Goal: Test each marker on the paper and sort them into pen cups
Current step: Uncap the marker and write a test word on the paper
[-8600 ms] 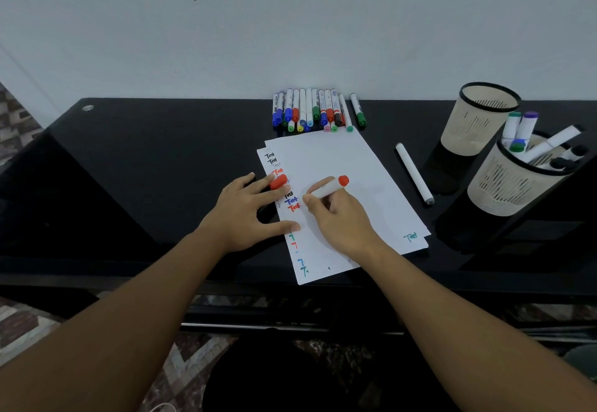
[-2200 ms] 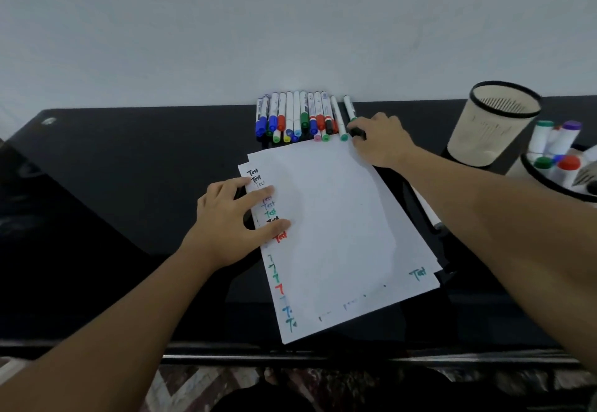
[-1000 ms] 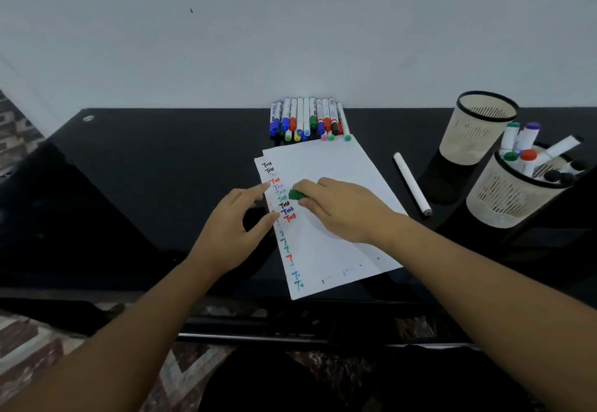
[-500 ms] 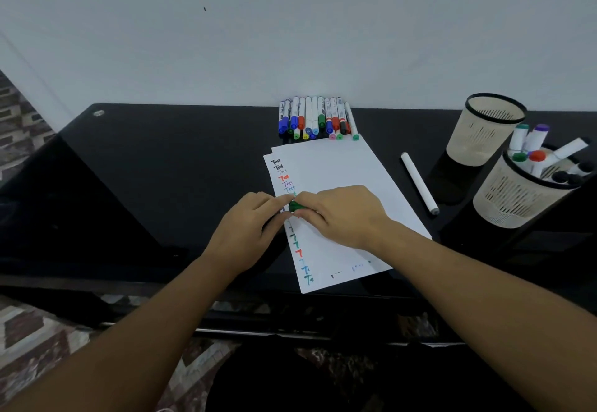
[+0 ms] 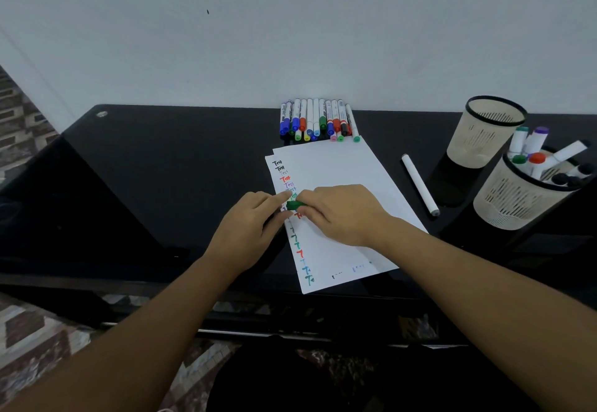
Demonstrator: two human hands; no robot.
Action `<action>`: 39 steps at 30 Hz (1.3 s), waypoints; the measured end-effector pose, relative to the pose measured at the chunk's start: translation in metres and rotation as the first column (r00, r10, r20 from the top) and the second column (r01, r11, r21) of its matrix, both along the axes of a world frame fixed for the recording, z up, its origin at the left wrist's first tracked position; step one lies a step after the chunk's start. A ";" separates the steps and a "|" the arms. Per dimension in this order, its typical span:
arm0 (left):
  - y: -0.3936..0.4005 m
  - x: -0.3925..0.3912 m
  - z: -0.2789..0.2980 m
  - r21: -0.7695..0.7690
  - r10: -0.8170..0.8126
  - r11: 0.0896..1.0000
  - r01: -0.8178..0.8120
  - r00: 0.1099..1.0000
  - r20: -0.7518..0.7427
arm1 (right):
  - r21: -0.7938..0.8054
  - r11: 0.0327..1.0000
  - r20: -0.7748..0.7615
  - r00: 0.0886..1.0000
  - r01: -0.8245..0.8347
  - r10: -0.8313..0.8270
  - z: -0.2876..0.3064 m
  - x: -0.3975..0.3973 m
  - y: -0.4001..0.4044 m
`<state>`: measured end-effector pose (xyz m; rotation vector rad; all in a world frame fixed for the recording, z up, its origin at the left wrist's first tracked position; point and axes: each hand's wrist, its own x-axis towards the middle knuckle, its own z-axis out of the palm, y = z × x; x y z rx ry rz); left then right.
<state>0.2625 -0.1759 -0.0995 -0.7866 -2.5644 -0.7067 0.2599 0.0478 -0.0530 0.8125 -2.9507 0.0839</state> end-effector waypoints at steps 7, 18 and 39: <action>0.001 0.000 0.001 -0.013 -0.016 1.000 0.016 1.000 -0.002 | 0.065 0.998 -0.055 0.998 0.025 -0.021 0.002 0.001 -0.002; -0.002 -0.010 -0.006 -0.045 0.139 0.990 -0.134 0.981 0.136 | -0.581 0.759 0.300 0.945 0.292 -0.134 0.016 0.008 0.007; 0.002 -0.013 0.004 -0.284 0.121 0.958 -0.037 0.950 0.288 | -0.823 0.325 0.423 0.885 0.465 -0.195 -0.023 0.038 -0.007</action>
